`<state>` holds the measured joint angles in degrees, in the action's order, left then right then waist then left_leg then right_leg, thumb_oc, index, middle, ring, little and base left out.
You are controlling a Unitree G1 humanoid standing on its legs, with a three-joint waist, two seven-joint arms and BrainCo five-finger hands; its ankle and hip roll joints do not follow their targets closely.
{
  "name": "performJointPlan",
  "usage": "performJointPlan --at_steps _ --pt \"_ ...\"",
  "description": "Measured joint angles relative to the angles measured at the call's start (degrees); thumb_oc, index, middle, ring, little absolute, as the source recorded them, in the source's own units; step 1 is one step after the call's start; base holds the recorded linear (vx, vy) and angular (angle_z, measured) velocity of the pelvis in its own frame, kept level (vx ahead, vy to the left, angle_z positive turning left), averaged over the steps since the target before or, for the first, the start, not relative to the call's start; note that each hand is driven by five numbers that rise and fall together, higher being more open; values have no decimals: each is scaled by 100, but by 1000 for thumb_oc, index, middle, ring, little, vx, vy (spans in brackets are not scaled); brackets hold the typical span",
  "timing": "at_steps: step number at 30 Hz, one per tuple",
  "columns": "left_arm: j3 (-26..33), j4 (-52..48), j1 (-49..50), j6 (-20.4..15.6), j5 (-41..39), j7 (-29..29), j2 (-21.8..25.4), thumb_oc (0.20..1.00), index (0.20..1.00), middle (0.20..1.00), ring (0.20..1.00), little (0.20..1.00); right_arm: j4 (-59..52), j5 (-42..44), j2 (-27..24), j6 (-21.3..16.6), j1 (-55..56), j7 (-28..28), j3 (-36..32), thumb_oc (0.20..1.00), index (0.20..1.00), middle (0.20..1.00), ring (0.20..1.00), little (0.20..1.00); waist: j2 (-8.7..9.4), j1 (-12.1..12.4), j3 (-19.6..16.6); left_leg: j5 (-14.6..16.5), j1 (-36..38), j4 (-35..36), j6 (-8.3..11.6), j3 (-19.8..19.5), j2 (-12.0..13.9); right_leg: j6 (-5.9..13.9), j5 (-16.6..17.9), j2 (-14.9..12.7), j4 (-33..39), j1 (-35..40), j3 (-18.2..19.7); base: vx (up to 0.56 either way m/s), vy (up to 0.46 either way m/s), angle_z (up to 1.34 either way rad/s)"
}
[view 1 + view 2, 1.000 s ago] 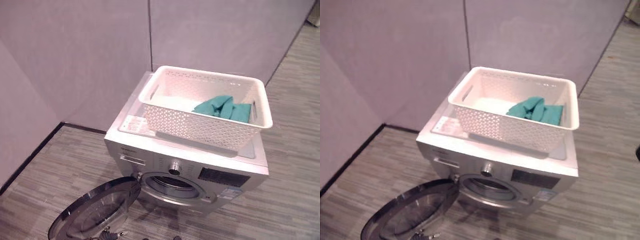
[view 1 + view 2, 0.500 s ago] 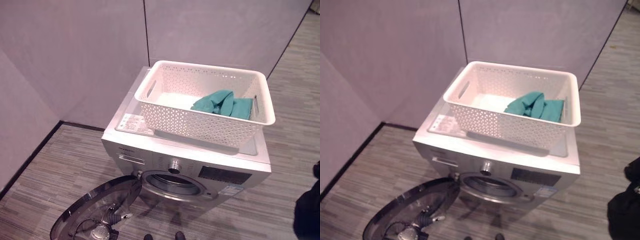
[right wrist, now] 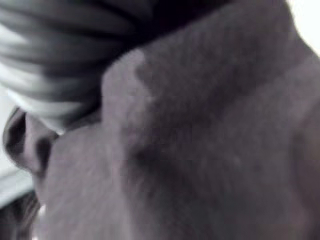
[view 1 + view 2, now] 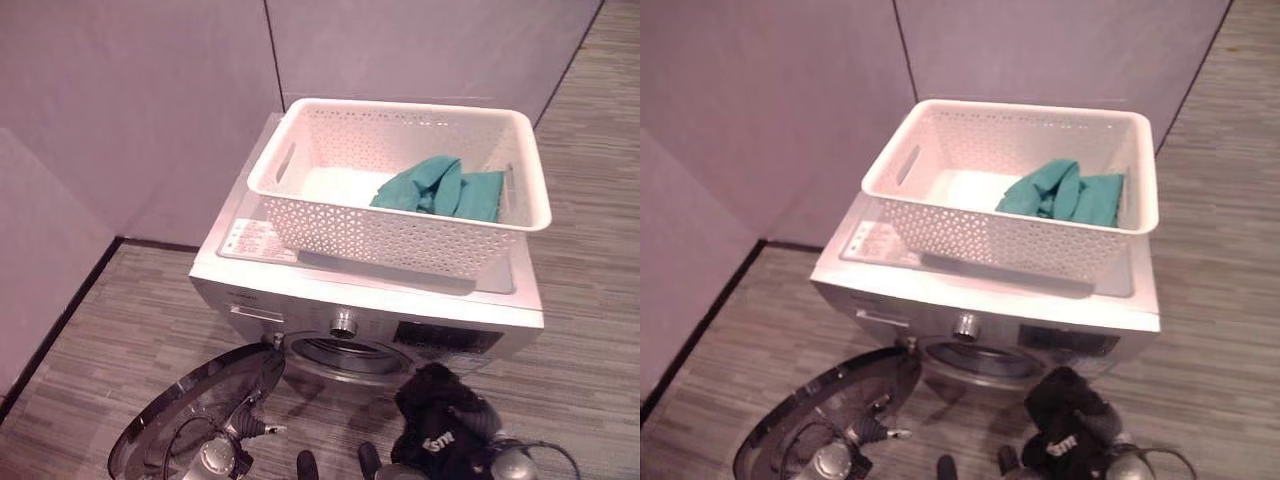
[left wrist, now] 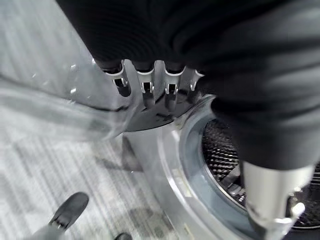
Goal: Grab the laundry basket,head to the washer,open it,put in the laundry and shut it.
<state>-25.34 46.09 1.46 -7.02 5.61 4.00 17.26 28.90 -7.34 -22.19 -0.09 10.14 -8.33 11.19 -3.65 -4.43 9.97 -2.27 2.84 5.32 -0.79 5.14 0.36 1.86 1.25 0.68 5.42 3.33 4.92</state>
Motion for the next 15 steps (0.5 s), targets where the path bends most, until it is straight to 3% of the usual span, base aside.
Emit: performJointPlan --at_steps 2,8,11,15 --pt "-99 2 35 -10 5 44 3 1000 1000 1000 1000 1000 72 112 89 -11 -339 -18 347 200 200 200 200 200 74 59 111 -15 -29 -1 16 -55 -3 -6 3 -2 1 -11 -48 -92 -4 17" --pt "-532 -3 -304 -35 32 383 -15 1000 1000 1000 1000 1000 65 593 332 -44 -1444 -171 1153 200 200 200 200 200 -25 383 300 -102 -304 -6 6 -241 -31 -33 45 -21 -47 -218 -252 -102 -14 15" --pt "-742 -8 -688 -39 210 501 -60 1000 1000 1000 1000 1000 63 724 349 -86 -1829 -288 1482 200 200 200 200 200 -61 379 448 -198 -544 -6 -15 -305 -42 -41 137 -28 -50 -411 -333 -175 -43 13" --pt "-1273 67 -1782 -32 427 1014 -403 1000 1000 1000 1000 1000 65 962 456 -109 -2611 -591 2065 200 200 200 200 200 26 395 824 -357 -917 -24 3 -336 -40 -32 259 -26 -51 -753 -399 -69 -30 7"
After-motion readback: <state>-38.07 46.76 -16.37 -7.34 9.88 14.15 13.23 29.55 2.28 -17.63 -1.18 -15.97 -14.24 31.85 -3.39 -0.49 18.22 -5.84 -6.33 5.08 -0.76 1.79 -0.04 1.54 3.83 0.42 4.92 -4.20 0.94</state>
